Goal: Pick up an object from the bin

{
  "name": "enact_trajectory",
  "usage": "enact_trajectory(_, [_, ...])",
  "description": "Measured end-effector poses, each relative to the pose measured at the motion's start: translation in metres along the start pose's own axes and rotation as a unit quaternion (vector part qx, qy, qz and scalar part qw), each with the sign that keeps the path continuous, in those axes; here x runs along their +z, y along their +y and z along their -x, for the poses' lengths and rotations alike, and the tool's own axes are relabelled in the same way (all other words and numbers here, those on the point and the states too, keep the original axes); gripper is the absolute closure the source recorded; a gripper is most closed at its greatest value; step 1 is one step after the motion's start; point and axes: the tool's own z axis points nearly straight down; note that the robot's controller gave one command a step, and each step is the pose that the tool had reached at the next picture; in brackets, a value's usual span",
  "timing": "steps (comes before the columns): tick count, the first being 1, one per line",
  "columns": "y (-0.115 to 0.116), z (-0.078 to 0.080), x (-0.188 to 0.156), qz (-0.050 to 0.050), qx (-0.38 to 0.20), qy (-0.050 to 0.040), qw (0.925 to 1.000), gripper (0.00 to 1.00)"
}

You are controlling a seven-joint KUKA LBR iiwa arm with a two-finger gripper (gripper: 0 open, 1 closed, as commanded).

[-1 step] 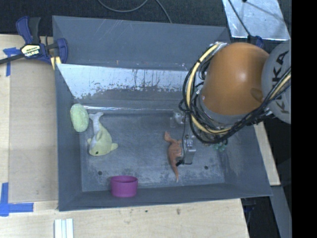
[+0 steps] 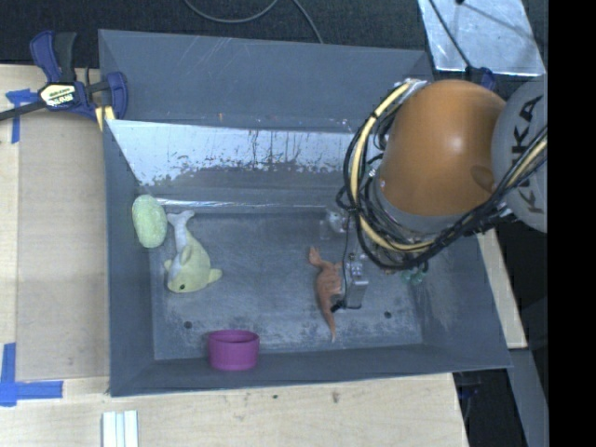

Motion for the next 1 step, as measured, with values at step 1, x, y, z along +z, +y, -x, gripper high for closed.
enact_trajectory(1, [-0.0241,0.0157,0.0723,0.0,0.006,-0.0024,1.0,0.0])
